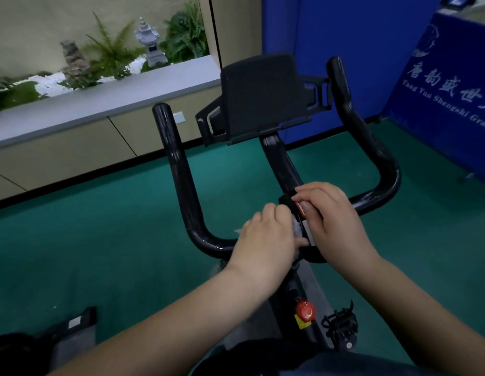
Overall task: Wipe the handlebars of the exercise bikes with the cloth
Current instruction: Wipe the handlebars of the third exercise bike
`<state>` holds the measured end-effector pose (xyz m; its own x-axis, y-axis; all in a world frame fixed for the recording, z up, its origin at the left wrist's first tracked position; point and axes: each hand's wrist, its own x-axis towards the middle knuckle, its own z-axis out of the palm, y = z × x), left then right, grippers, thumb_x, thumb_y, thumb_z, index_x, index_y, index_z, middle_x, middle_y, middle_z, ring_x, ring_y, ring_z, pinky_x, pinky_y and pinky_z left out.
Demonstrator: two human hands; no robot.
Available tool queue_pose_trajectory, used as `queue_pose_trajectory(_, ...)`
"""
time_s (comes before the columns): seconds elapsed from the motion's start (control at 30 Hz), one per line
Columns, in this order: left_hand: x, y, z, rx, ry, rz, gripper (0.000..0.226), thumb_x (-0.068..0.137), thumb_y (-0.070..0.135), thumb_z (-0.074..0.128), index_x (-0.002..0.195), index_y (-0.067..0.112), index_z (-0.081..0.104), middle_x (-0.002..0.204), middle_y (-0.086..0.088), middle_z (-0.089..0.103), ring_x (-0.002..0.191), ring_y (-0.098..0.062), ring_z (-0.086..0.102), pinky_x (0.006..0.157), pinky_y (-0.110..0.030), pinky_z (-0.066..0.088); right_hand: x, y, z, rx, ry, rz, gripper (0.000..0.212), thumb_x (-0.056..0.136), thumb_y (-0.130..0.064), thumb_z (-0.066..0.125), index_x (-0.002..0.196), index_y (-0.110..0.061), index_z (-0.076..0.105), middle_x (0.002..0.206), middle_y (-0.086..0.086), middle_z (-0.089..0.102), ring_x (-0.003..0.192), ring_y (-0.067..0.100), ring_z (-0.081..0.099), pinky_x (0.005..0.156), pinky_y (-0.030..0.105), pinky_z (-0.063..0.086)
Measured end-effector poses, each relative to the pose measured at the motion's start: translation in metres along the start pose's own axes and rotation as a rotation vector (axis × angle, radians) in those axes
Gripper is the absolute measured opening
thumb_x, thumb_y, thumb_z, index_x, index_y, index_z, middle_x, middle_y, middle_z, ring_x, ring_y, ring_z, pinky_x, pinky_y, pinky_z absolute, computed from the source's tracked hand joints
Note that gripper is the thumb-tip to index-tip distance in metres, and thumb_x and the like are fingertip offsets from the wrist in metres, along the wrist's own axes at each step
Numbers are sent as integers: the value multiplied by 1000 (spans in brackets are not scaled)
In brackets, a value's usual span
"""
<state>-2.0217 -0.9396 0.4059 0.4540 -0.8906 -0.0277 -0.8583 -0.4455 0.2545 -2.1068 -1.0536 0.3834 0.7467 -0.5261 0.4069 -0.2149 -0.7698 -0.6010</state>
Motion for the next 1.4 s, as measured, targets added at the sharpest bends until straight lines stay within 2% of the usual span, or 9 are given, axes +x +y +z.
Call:
queue_pose_trajectory(0.17,-26,-42,-7,103,20,276,46,81,47,38,107,10,42,104,-10,56,84,-27,59,71,-36,50,0,1,3,6,0,-28,27,92,-20,43,99,-10,66,107,3,62,104,13,51,97,6,28)
queue_pose_trajectory(0.47,-15,-24,-14,85,-50,128,31,91,42,48,100,15,37,107,-8,44,97,-26,46,83,-37,36,2,4,2,2,8,-9,18,91,-14,51,99,-10,67,105,2,63,103,13,51,95,4,27)
queue_pose_trajectory(0.63,-22,-23,7,82,102,187,41,81,27,62,112,7,45,109,-14,53,91,-33,55,77,-43,48,0,1,4,-2,28,-34,24,90,-18,46,97,-9,67,105,3,63,102,18,55,96,10,30)
queue_pose_trajectory(0.9,-75,-106,-17,143,125,359,27,93,19,37,116,14,50,123,-6,54,110,-21,49,90,-32,38,0,0,2,-23,-29,-14,21,91,-14,47,99,-11,66,108,0,62,107,17,53,97,7,27)
queue_pose_trajectory(0.97,-71,-119,-25,22,107,241,24,91,26,45,112,17,53,123,-2,55,113,-21,51,91,-35,42,0,-1,1,-36,-36,-8,19,92,-11,48,99,-11,65,108,0,62,107,17,53,97,6,27)
queue_pose_trajectory(1.03,-66,-118,-39,-306,288,-22,25,76,30,63,94,12,61,110,-2,62,102,-23,58,83,-32,46,0,-3,0,-51,-48,7,17,91,-8,50,98,-11,65,107,0,61,107,17,53,96,4,25)
queue_pose_trajectory(1.1,-69,-116,-49,-473,441,-273,5,81,9,58,81,12,54,101,3,61,91,-8,60,70,-18,45,2,-5,0,-68,-52,14,16,89,-5,52,97,-12,64,105,-1,61,105,18,52,95,3,24)
queue_pose_trajectory(1.17,-78,-109,-44,-531,622,-494,17,92,7,51,95,21,43,101,5,54,85,4,52,64,-1,36,4,-7,1,-83,-48,13,18,87,-1,53,96,-11,64,102,-1,60,101,19,52,93,2,24)
queue_pose_trajectory(1.4,-59,-67,10,-753,512,-599,26,94,24,48,114,9,44,109,-7,52,98,-18,53,82,-17,41,2,-7,6,-103,10,16,21,84,1,51,96,-11,64,101,1,60,100,22,53,92,3,24)
